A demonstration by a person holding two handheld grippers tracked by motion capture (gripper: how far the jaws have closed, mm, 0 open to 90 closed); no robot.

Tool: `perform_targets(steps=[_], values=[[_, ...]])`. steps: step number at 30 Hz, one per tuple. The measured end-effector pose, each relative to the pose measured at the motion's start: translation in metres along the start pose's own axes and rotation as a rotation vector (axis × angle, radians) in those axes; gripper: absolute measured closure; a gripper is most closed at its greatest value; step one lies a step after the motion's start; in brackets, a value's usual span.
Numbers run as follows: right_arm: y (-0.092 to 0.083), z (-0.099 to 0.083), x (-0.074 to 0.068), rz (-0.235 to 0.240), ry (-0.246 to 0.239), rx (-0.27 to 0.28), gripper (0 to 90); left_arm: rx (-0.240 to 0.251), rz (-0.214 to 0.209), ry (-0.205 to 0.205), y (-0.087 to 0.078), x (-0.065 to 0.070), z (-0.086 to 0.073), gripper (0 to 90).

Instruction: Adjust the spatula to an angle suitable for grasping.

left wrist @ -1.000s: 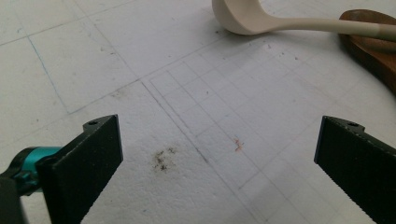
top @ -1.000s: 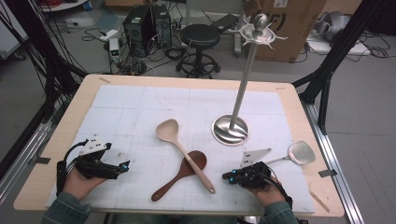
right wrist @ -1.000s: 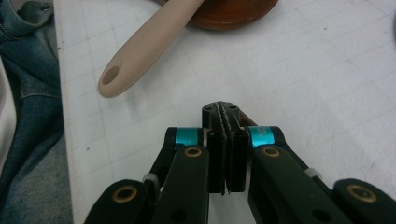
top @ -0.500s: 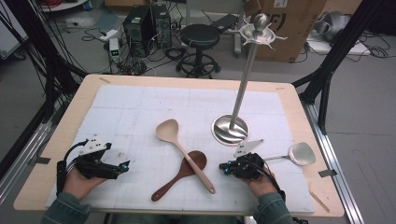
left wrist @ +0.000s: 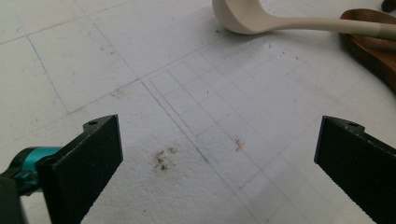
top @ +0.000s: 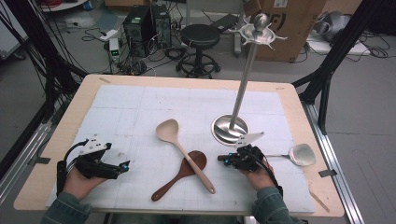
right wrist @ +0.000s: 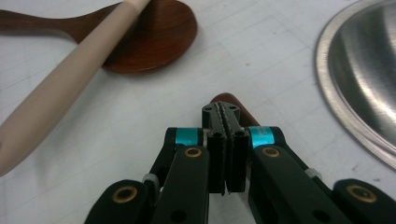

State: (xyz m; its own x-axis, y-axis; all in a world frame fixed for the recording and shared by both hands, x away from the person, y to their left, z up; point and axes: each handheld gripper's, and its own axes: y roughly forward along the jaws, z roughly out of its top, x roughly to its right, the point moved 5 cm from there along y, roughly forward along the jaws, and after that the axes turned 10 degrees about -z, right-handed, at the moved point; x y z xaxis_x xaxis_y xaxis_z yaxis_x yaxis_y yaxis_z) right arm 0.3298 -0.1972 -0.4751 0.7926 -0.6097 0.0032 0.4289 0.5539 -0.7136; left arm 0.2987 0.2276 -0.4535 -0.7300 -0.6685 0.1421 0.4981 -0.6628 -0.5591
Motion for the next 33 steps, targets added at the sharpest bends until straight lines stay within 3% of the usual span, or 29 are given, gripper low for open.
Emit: perform_targets(steps=[21, 27, 33], values=[[0.000, -0.002, 0.026, -0.067, 0.081, -0.002, 89.6, 0.000, -0.001, 0.001, 0.000, 0.000, 0.000, 1.6], [-0.001, -0.004, 0.030, -0.072, 0.103, 0.002, 89.6, 0.000, -0.001, 0.000, 0.000, 0.000, 0.000, 1.6], [-0.003, -0.001, 0.025, -0.064, 0.086, 0.009, 89.6, 0.001, 0.000, -0.001, 0.000, -0.001, 0.000, 1.6]])
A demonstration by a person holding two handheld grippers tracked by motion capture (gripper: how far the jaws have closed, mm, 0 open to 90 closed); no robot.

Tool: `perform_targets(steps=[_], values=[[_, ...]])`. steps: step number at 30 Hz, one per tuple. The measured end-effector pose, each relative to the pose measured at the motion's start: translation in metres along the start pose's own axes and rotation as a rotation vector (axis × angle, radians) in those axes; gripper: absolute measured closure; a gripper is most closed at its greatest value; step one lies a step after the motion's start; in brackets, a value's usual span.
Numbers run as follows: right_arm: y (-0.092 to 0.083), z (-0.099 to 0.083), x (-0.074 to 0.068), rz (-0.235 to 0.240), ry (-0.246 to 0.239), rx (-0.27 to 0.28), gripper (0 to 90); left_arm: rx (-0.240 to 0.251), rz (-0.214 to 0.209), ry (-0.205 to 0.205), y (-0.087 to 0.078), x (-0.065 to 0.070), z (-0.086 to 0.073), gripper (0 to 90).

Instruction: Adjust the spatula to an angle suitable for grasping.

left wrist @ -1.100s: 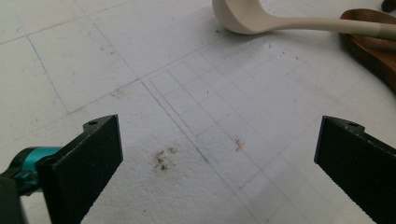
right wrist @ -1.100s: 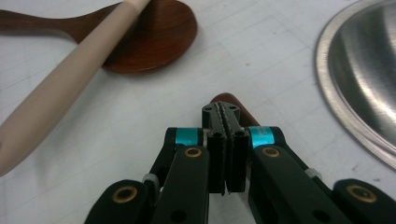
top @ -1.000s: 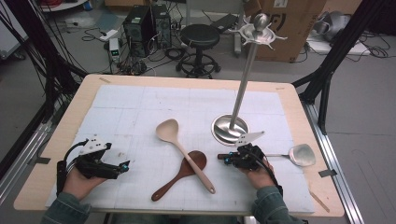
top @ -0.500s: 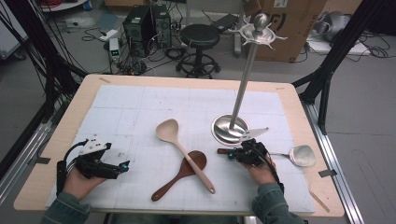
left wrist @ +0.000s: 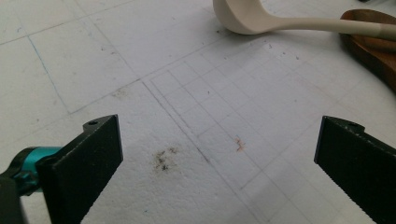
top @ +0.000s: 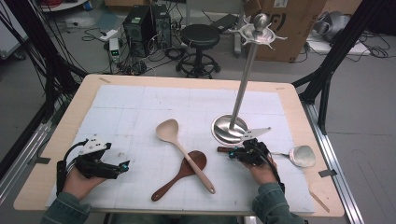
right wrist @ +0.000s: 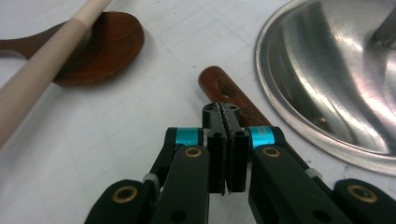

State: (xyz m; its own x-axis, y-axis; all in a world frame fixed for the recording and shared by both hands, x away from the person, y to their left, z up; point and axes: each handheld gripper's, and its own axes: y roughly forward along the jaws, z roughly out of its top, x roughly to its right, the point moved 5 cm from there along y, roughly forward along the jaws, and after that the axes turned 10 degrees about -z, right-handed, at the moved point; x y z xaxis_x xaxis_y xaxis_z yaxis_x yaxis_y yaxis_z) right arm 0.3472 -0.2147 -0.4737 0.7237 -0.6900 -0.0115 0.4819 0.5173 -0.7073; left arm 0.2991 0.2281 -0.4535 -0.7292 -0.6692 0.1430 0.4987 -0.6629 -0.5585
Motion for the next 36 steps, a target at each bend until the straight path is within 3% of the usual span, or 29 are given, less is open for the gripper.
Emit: perform_targets(steps=[9, 20, 36], values=[[-0.020, 0.001, 0.007, -0.029, 0.005, 0.031, 89.6, 0.000, 0.000, 0.000, 0.000, 0.000, 0.000, 1.6], [-0.050, -0.021, 0.038, -0.110, 0.103, 0.057, 89.5, 0.000, -0.001, -0.001, 0.001, 0.001, 0.000, 1.6], [-0.049, -0.038, 0.059, -0.184, 0.178, 0.035, 89.6, -0.001, -0.001, -0.002, 0.001, 0.000, 0.000, 1.6]])
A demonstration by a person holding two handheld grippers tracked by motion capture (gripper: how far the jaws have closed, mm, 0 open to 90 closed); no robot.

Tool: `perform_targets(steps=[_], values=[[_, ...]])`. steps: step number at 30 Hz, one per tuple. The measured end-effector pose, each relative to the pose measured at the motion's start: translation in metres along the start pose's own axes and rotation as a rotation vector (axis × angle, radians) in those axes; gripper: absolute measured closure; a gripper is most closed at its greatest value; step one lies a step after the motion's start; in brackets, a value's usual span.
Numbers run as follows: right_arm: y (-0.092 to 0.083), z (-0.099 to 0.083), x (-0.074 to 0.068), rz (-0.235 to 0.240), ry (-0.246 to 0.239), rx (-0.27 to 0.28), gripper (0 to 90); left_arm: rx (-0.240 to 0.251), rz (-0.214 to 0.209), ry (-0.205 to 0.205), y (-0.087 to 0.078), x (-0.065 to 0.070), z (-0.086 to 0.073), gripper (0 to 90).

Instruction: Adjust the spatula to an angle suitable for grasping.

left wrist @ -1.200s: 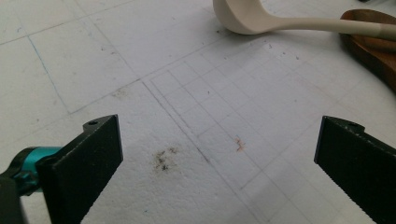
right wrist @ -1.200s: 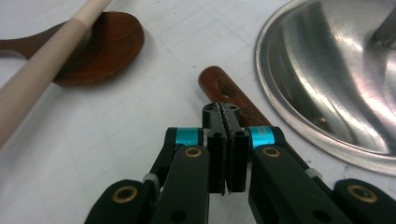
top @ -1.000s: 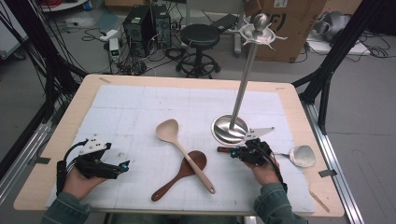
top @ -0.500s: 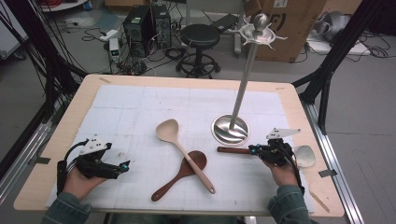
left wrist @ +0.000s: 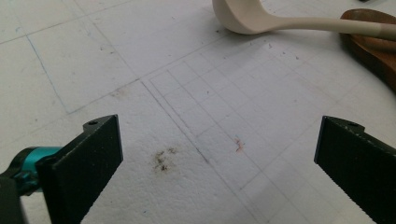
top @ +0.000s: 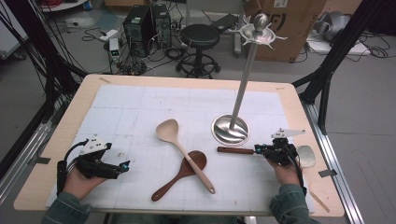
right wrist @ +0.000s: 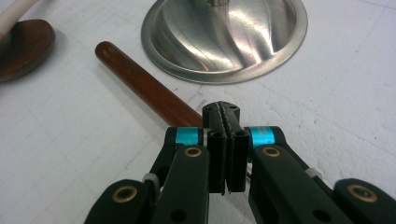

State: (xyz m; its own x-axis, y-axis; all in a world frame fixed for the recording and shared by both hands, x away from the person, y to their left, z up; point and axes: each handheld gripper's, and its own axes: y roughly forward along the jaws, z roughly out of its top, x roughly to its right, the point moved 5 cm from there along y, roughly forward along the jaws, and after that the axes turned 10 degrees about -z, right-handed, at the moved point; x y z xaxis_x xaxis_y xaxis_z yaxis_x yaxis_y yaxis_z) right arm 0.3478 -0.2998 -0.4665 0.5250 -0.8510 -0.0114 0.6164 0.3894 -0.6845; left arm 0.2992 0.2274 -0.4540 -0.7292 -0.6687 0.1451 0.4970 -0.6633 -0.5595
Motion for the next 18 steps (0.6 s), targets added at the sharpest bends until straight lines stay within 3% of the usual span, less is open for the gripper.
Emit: perform_targets(steps=[18], values=[[0.0019, 0.0010, -0.0055, 0.000, 0.000, 0.004, 89.6, 0.003, -0.002, 0.001, 0.0003, 0.0007, 0.0004, 1.6]])
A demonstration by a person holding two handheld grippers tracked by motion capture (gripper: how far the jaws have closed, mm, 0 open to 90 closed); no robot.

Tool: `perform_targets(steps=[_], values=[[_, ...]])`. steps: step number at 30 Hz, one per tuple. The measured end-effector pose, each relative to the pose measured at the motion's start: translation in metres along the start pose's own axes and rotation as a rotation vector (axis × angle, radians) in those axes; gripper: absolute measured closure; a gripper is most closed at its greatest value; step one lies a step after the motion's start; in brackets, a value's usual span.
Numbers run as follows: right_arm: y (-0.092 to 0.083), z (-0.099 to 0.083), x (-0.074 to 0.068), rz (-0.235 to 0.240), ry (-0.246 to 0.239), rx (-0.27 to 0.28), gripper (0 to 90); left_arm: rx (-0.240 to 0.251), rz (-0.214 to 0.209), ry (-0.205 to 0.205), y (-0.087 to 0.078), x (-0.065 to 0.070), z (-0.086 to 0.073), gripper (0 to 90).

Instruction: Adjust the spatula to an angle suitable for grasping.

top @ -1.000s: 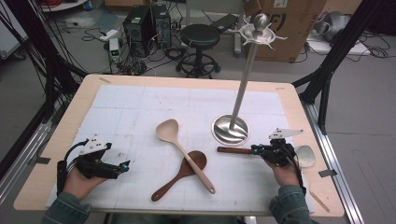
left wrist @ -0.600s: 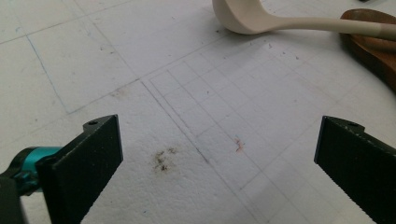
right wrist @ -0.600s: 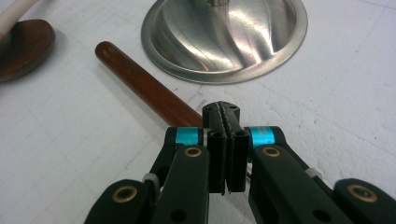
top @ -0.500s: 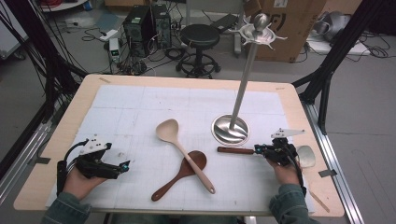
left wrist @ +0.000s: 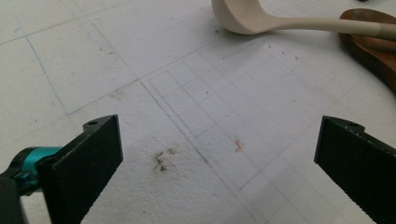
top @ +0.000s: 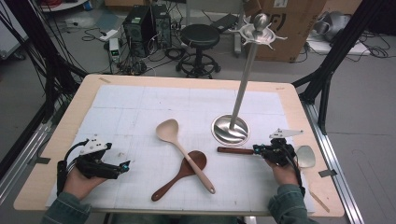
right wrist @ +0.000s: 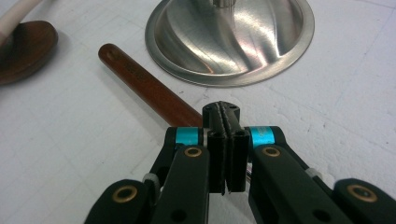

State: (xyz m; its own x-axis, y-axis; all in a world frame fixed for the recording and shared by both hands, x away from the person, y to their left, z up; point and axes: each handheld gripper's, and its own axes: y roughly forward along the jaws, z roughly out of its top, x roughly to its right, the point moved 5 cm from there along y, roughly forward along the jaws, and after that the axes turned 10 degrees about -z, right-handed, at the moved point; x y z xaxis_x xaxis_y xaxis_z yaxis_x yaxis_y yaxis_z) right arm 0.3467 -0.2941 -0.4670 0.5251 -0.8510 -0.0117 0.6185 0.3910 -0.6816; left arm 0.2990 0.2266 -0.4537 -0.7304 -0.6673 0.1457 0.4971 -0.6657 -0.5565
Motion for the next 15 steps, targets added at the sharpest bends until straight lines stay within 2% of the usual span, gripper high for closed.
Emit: perform_targets(steps=[7, 15], values=[[-0.0002, 0.0000, -0.0014, -0.001, 0.005, 0.002, 89.7, -0.004, -0.002, 0.003, 0.0001, 0.0001, 0.0000, 1.6], [0.0024, 0.0018, -0.0078, 0.017, -0.003, 0.007, 89.7, -0.005, 0.001, 0.005, 0.0003, 0.0001, 0.0000, 1.6]])
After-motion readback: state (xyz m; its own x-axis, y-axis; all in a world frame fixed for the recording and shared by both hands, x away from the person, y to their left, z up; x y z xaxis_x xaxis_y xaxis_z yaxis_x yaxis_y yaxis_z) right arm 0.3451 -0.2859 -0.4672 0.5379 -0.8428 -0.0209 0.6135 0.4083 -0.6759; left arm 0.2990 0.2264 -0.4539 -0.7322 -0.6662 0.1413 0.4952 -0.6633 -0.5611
